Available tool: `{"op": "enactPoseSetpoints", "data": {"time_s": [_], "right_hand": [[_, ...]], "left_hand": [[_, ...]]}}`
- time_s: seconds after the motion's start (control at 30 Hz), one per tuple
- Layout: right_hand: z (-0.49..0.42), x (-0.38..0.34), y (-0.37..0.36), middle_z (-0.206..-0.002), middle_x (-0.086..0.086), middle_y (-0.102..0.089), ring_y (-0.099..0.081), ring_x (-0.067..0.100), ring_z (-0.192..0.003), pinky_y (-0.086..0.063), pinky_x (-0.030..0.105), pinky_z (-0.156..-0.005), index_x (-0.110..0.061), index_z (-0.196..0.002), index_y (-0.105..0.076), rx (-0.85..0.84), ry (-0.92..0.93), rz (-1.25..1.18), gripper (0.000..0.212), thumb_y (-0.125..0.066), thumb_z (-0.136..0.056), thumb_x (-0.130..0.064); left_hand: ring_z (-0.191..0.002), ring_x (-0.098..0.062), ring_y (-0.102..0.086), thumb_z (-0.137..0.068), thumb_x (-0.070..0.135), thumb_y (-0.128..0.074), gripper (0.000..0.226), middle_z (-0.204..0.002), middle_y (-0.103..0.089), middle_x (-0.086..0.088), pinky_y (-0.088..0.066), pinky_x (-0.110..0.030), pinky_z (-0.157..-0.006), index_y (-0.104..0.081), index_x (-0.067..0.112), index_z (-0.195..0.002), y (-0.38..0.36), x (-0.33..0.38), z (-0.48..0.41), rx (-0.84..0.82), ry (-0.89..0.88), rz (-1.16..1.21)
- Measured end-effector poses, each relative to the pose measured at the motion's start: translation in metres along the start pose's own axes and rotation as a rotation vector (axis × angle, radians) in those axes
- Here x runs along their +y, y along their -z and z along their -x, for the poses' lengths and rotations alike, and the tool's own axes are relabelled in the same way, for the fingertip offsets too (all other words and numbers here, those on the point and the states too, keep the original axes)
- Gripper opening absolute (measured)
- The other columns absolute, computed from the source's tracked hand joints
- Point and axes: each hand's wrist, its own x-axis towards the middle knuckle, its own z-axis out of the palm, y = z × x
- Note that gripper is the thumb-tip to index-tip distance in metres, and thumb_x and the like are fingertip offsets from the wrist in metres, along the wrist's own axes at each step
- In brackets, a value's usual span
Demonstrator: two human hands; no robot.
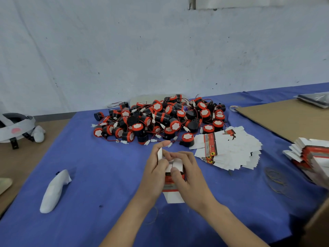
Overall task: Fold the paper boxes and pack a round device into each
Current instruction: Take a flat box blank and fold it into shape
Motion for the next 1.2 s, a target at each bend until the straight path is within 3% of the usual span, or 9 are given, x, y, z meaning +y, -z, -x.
{"op": "enactPoseSetpoints", "data": {"time_s": [0.07, 0.17, 0.33, 0.5, 0.6, 0.73, 0.93, 1.07, 1.2], "right_hand": [[-0.001, 0.003, 0.003, -0.122, -0.029, -0.039, -0.051, 0.001, -0.116, -0.046, 0.009, -0.082, -0.053, -0.115, -0.047, 0.019, 0.003, 0.033, 0.029, -0.039, -0.087, -0.049], [-0.002, 0.006, 0.008, -0.12, -0.029, -0.036, -0.048, 0.001, -0.115, -0.044, 0.007, -0.08, -0.05, -0.11, -0.046, 0.052, 0.057, 0.091, 0.025, -0.04, -0.086, -0.044], [-0.004, 0.007, 0.014, -0.122, -0.024, -0.035, -0.045, 0.002, -0.116, -0.041, 0.006, -0.084, -0.03, -0.109, -0.054, 0.108, 0.099, 0.153, 0.033, -0.038, -0.081, -0.035], [-0.004, 0.004, 0.02, -0.127, -0.016, -0.036, -0.041, 0.002, -0.122, -0.039, 0.013, -0.095, -0.02, -0.112, -0.057, 0.075, 0.154, 0.278, 0.038, -0.034, -0.087, -0.037], [-0.001, 0.004, 0.02, -0.131, -0.019, -0.037, -0.043, 0.0, -0.124, -0.04, 0.013, -0.097, -0.026, -0.123, -0.047, 0.076, 0.18, 0.25, 0.037, -0.032, -0.099, -0.049], [-0.001, 0.0, 0.02, -0.134, -0.032, -0.028, -0.04, -0.009, -0.121, -0.037, 0.002, -0.091, -0.043, -0.14, -0.025, 0.081, 0.174, 0.253, 0.055, -0.027, -0.094, -0.073], [0.0, 0.006, 0.021, -0.142, -0.014, -0.032, -0.045, 0.009, -0.126, -0.045, 0.023, -0.097, -0.032, -0.145, -0.029, 0.026, 0.321, 0.392, 0.054, -0.042, -0.098, -0.054], [0.0, 0.006, 0.026, -0.143, -0.012, -0.031, -0.037, -0.006, -0.126, -0.033, 0.004, -0.099, -0.031, -0.145, -0.028, 0.061, 0.318, 0.317, 0.055, -0.029, -0.1, -0.062], [-0.001, 0.011, 0.028, -0.148, -0.007, -0.032, -0.033, -0.005, -0.134, -0.033, 0.008, -0.104, -0.028, -0.147, -0.03, 0.042, 0.348, 0.336, 0.055, -0.028, -0.102, -0.06]], "left_hand": [[-0.093, -0.004, -0.068, -0.1, 0.034, -0.048, 0.031, -0.103, -0.066, 0.014, -0.054, -0.016, -0.074, -0.054, 0.049, -0.126, -0.001, -0.003, 0.002, -0.028, 0.036, 0.041], [-0.111, -0.01, -0.067, -0.094, 0.062, -0.038, 0.048, -0.116, -0.07, 0.015, -0.056, -0.026, -0.085, -0.051, 0.045, -0.137, -0.001, -0.006, 0.001, -0.039, 0.194, 0.289], [-0.113, -0.024, -0.064, -0.091, 0.058, -0.052, 0.038, -0.121, -0.07, -0.006, -0.055, -0.043, -0.095, -0.071, 0.037, -0.118, -0.002, -0.004, 0.005, -0.188, 0.358, 0.403], [-0.109, -0.028, -0.065, -0.097, 0.043, -0.054, 0.039, -0.122, -0.067, -0.013, -0.056, -0.045, -0.091, -0.06, 0.02, -0.128, 0.002, -0.002, 0.003, -0.229, 0.344, 0.404], [-0.101, -0.026, -0.069, -0.091, 0.04, -0.061, 0.041, -0.114, -0.071, -0.008, -0.058, -0.038, -0.081, -0.054, 0.028, -0.13, 0.004, -0.003, 0.003, -0.211, 0.315, 0.299], [-0.103, -0.031, -0.07, -0.096, 0.04, -0.062, 0.036, -0.115, -0.07, -0.01, -0.058, -0.039, -0.083, -0.049, 0.037, -0.129, 0.004, -0.003, 0.004, -0.256, 0.31, 0.184], [-0.109, -0.026, -0.068, -0.101, 0.013, -0.054, 0.038, -0.125, -0.066, -0.009, -0.056, -0.031, -0.078, -0.051, 0.022, -0.138, 0.004, -0.004, 0.006, -0.33, 0.319, 0.245], [-0.116, -0.03, -0.064, -0.107, 0.025, -0.039, 0.037, -0.131, -0.064, -0.017, -0.055, -0.035, -0.084, -0.056, 0.013, -0.137, 0.004, 0.001, 0.005, -0.326, 0.4, 0.471], [-0.121, -0.036, -0.059, -0.107, 0.029, -0.038, 0.043, -0.133, -0.06, -0.024, -0.054, -0.039, -0.091, -0.057, 0.003, -0.135, 0.009, -0.003, 0.005, -0.353, 0.45, 0.544]]}}
